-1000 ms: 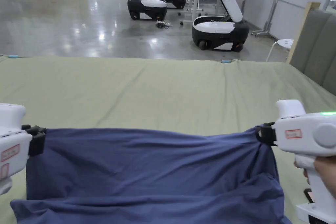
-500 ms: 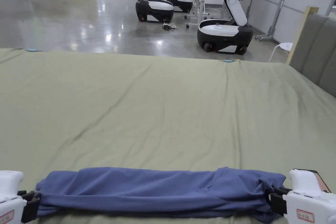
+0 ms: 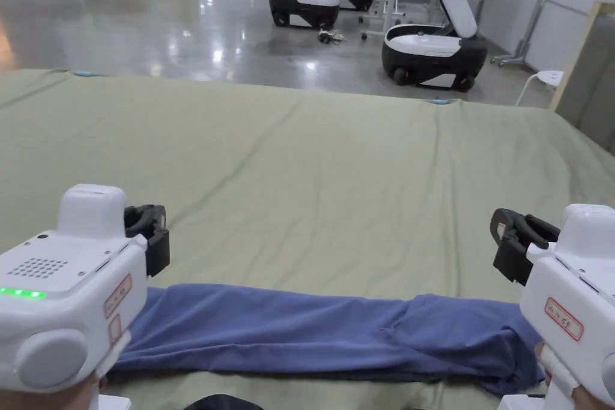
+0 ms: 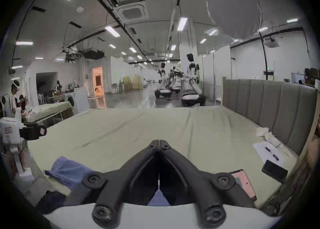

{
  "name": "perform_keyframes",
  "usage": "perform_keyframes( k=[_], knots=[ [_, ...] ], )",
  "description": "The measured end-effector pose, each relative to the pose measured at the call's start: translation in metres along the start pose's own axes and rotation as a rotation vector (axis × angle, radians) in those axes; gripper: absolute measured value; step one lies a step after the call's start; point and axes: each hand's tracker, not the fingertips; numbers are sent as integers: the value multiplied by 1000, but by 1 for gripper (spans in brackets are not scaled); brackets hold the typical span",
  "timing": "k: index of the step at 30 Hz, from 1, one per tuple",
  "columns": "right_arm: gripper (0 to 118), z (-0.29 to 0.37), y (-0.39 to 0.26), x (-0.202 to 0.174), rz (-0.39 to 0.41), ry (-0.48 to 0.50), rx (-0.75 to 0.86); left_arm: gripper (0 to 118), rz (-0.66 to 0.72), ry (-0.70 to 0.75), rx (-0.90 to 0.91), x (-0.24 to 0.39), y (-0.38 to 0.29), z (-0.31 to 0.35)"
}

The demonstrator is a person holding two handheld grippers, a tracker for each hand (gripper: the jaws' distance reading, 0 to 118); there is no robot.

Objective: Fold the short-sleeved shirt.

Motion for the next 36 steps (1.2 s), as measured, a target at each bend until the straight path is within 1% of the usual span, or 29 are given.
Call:
perform_keyframes(
  k=[2,6,8,9,10,11,12,13,14,17,18,19,21,22,23,24,25,26,27,28,29,30,31,32,33,34,35,36],
  knots=[
    [3,-1,-3,1,-25,58,-35,2,20,-33,-9,-8,-4,-1],
    [3,2,-12,-2,-4,53,-48,1,82,-75,-116,-45,-11,6],
    [3,0,-18,-2,2,56,-68,1,149,-119,-189,-75,-16,7],
    [3,-1,-20,-4,7,54,-76,18,180,-147,-215,-93,-21,7],
    [3,-2,-23,-5,8,53,-85,57,212,-166,-239,-107,-25,9],
    [3,-4,-25,-6,5,54,-97,102,239,-168,-256,-118,-27,10],
    [3,-7,-28,-8,-1,57,-110,115,244,-176,-330,-132,-32,6],
    [3,-10,-30,-11,-4,59,-121,112,267,-197,-408,-146,-40,5],
    [3,-12,-32,-13,-3,59,-126,112,295,-248,-376,-156,-45,4],
    [3,-19,-36,-23,1,65,-146,112,451,-360,-488,-187,-73,-16],
    [3,-21,-37,-27,0,65,-151,112,524,-410,-516,-197,-88,-26],
    [3,-22,-38,-30,-1,68,-159,112,627,-497,-556,-203,-102,-39],
    [3,-26,-40,-34,-3,70,-169,111,881,-681,-646,-213,-137,-67],
    [3,-27,-41,-37,-1,71,-174,109,957,-727,-685,-210,-156,-83],
    [3,-28,-40,-39,2,71,-178,103,989,-757,-652,-205,-163,-89],
    [3,-29,-40,-41,5,71,-181,91,999,-814,-540,-203,-163,-97],
    [3,-30,-39,-42,8,69,-185,82,1042,-809,-540,-196,-158,-106],
    [3,-31,-38,-43,11,68,-186,72,1084,-772,-542,-190,-160,-114],
    [3,-32,-37,-45,13,65,-186,20,1101,-717,-575,-179,-164,-121],
    [3,-33,-35,-45,12,64,-186,6,1036,-634,-661,-165,-168,-131],
    [3,-34,-33,-45,8,64,-187,6,948,-544,-714,-156,-171,-134],
    [3,-35,-32,-46,5,60,-189,6,965,-668,-601,-153,-163,-130],
    [3,-34,-31,-46,4,56,-187,7,990,-672,-621,-169,-164,-137],
    [3,-33,-31,-46,4,56,-185,7,972,-584,-661,-168,-157,-134],
    [3,-33,-30,-45,4,56,-184,7,909,-545,-668,-167,-148,-132],
    [3,-32,-30,-45,3,57,-184,7,845,-473,-653,-166,-136,-123],
    [3,-32,-31,-45,2,57,-184,7,819,-403,-639,-168,-125,-115],
    [3,-32,-31,-45,1,60,-186,7,812,-373,-631,-173,-115,-112]
  ],
)
